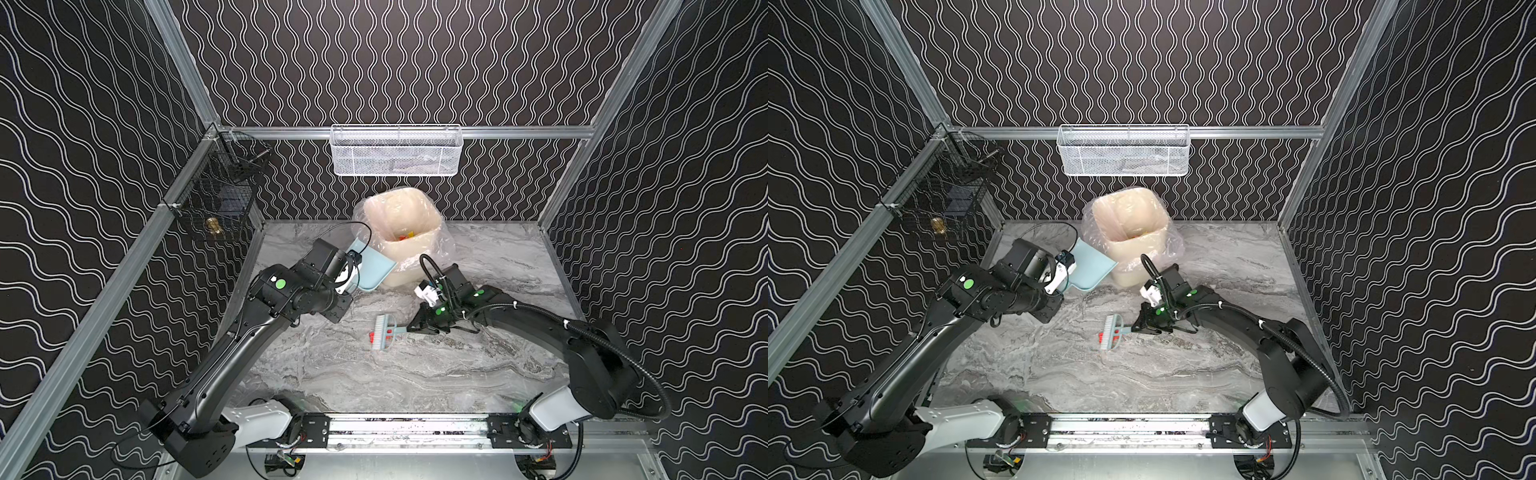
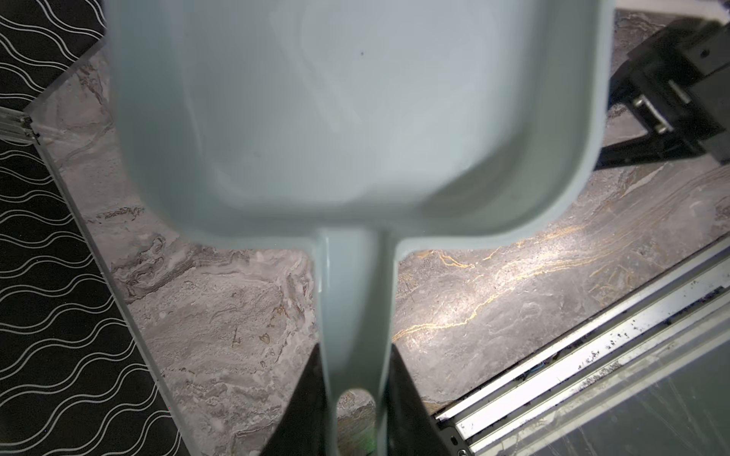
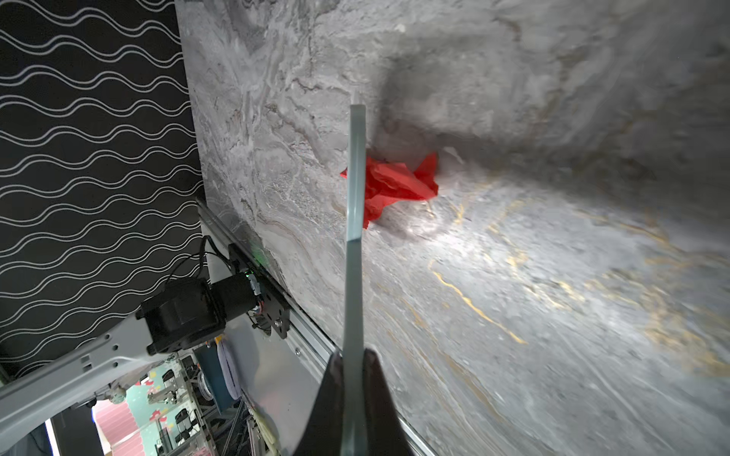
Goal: Sweep away the paper scraps from the table
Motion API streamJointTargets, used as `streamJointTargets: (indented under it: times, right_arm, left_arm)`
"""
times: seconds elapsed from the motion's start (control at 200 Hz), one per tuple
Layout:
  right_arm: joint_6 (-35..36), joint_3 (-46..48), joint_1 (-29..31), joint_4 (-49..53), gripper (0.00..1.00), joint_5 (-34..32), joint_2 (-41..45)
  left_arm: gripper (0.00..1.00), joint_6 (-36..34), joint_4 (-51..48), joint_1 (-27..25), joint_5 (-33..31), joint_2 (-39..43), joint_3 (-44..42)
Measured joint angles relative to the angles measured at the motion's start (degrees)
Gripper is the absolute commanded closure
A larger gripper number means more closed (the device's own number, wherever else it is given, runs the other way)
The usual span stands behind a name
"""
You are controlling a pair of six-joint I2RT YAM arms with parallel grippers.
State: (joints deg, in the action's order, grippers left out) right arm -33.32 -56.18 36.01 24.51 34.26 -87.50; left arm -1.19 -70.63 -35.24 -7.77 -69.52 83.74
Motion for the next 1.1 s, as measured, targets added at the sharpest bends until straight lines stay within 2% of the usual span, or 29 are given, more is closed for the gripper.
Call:
streamJointTargets:
  times: [0.415, 0.591, 0.861, 1.096]
  right_arm:
    - [13.86, 3.5, -15.98, 19.04, 1.0, -1.55, 8.74]
    - [18.64, -1.2, -21.16, 27.12, 1.0, -2.03, 10.97]
    - [22.69, -8.17, -26.45, 34.05, 1.0, -2.08, 11.39]
    - [25.03, -16.35, -28.2, 38.29, 1.0, -10.91, 9.11]
  left_arm:
    - [1.0, 5.6, -0.61, -10.49, 1.09, -0.9, -5.18]
    - [1.0, 7.91, -0.57, -13.97, 2.6, -2.62, -7.69]
    - [1.0, 10.21, 1.42, -18.36, 4.17, -6.21, -11.58]
    - [1.0, 10.38, 4.22, -21.84, 5.27, -11.21, -14.58]
